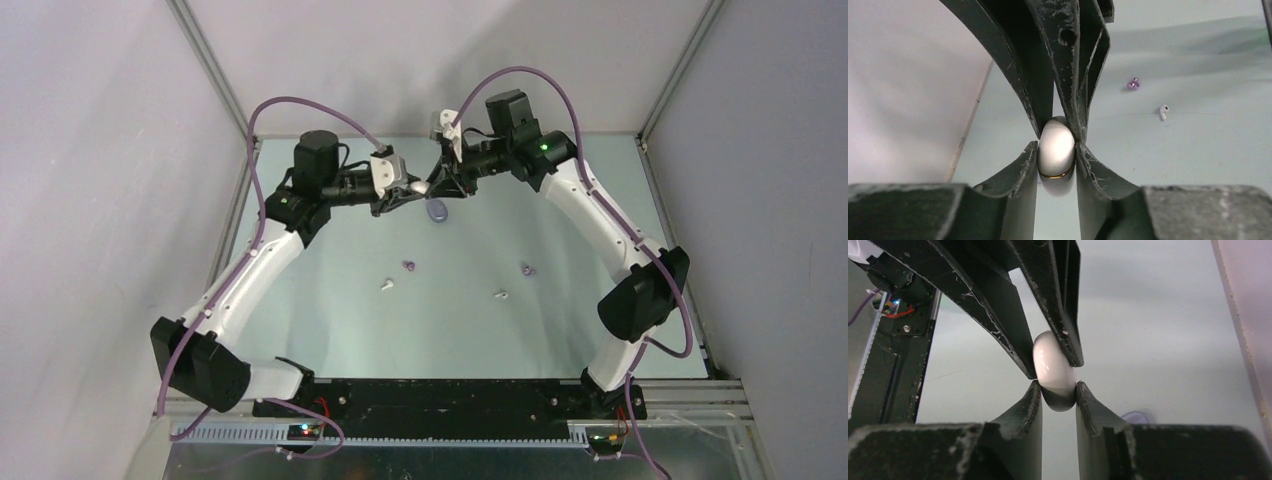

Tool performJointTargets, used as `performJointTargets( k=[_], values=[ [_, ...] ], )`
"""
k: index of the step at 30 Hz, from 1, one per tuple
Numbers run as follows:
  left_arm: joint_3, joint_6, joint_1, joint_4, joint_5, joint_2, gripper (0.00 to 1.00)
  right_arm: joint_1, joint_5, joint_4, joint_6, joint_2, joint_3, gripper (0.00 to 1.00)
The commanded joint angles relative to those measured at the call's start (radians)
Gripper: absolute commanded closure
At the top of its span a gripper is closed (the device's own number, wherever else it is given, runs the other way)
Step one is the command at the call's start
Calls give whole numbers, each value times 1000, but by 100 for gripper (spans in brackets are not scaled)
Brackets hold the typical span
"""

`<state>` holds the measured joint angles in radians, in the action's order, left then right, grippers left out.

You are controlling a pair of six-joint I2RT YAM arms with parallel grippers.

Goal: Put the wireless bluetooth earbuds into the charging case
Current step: Pass from the left arm to the right

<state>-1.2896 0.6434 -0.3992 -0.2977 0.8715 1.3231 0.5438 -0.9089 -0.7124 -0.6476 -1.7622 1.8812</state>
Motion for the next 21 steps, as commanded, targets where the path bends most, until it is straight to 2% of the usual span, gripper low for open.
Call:
performJointTargets(
  k=[1,3,5,7,12,21],
  values=[
    [-3,12,-4,48,-36,-28,50,5,-5,16,-4,1,8,82],
    [-1,3,-2,30,-65,-33,36,-1,-2,15,-6,14,2,85],
    [12,-30,8,24,-73,-43,31,-8,0,13,-5,37,-4,86],
    [31,-97,26,44,-61,-52,29,-16,-1,15,3,52,-8,87],
    [58,-321,69,137,14,-37,32,-34,-17,48,58,73,-27,89],
    [27,-451,77,211,106,35,41,-39,-36,105,138,67,-31,89]
  ],
)
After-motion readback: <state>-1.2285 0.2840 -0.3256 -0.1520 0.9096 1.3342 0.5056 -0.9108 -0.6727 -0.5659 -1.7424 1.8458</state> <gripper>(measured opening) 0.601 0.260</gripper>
